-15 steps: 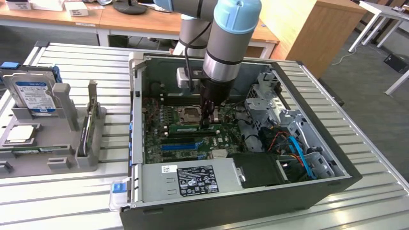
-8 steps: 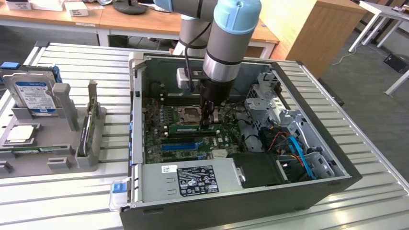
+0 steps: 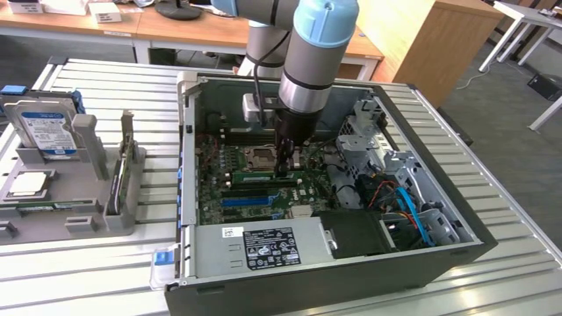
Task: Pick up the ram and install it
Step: 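Insert the ram into the slot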
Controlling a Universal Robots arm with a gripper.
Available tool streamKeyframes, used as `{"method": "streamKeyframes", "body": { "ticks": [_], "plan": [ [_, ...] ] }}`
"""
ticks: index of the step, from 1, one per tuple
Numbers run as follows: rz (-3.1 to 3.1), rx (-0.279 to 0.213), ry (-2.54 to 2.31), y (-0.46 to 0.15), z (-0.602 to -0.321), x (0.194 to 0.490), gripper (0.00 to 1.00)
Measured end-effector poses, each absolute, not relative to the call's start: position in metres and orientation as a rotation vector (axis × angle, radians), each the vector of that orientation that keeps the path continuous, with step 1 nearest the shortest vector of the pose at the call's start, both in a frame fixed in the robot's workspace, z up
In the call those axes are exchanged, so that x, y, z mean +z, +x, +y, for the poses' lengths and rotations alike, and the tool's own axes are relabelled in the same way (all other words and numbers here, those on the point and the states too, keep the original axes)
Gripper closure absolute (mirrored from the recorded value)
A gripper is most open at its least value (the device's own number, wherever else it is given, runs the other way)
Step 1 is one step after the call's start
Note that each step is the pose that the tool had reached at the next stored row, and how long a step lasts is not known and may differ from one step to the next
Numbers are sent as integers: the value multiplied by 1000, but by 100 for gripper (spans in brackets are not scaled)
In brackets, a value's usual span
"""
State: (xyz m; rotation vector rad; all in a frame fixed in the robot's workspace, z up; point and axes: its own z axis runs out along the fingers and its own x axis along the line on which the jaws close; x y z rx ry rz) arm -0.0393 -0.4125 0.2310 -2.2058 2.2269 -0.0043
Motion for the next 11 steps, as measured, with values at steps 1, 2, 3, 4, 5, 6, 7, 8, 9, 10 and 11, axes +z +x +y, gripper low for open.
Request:
{"method": "streamKeyframes", "body": {
  "ticks": [1, 2, 3, 4, 5, 6, 7, 8, 9, 10, 11],
  "plan": [
    [2227, -4, -2206, -39, -412, 231, 88],
    [2227, -4, -2206, -39, -412, 231, 88],
    [2227, -4, -2206, -39, -412, 231, 88],
    [2227, -4, -2205, -39, -412, 230, 88],
    [2227, -4, -2206, -39, -412, 230, 88],
    [2227, -4, -2206, -39, -412, 230, 88],
    [2227, -4, -2206, -39, -412, 230, 88],
    [2227, -4, -2206, -39, -412, 230, 88],
    [2227, -4, -2206, -39, -412, 230, 88],
    [2227, -4, -2206, -39, -412, 229, 88],
    [2227, -4, -2206, -39, -412, 229, 88]
  ]
}}
